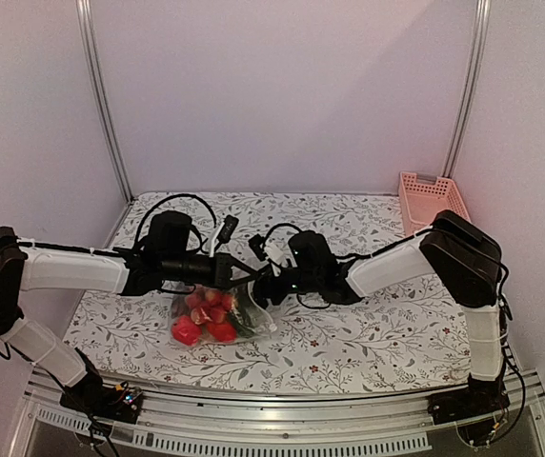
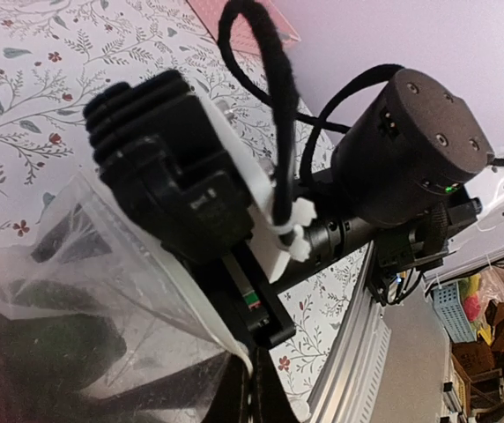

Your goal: Open the zip-top bag and remove the fake food

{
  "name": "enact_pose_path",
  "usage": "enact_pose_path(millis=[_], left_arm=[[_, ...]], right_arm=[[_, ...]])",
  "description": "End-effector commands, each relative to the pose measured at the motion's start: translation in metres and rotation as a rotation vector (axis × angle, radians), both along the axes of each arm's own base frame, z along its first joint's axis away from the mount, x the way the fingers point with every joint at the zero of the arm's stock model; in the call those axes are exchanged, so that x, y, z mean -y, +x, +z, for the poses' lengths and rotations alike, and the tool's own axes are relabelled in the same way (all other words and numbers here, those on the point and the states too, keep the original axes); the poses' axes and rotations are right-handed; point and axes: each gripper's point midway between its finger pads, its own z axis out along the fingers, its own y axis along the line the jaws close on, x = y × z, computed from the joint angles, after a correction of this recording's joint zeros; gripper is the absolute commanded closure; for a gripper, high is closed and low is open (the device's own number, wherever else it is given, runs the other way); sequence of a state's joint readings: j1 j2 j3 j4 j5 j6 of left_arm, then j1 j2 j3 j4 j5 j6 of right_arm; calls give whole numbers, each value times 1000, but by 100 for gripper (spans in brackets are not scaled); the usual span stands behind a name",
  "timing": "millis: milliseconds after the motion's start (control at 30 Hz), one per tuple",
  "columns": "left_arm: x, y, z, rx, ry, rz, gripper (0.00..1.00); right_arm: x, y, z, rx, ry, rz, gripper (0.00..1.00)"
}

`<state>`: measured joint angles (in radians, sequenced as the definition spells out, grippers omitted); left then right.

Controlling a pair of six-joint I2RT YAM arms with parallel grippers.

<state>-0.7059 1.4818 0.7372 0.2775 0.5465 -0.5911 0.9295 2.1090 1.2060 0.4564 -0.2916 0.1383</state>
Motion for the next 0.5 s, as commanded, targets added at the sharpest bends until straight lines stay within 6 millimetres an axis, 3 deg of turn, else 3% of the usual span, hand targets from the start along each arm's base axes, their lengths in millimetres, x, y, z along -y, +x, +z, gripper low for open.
enact_pose_path(millis=[0, 100, 200, 333, 467], left_arm=[[4, -2, 0, 16, -9, -21, 100], [4, -2, -2, 13, -5, -19, 100], [4, -1, -3, 13, -3, -19, 100], [4, 0, -6, 6, 1, -20, 100], [4, 2, -10, -3, 5, -14, 100]], right_arm=[[-7, 0, -30, -34, -35, -4, 13], [-5, 0, -45, -48, -59, -8, 14], [0, -3, -57, -61, -80, -11, 22], [6, -7, -45, -48, -72, -9, 46], [13, -12, -23, -19, -50, -4, 52]])
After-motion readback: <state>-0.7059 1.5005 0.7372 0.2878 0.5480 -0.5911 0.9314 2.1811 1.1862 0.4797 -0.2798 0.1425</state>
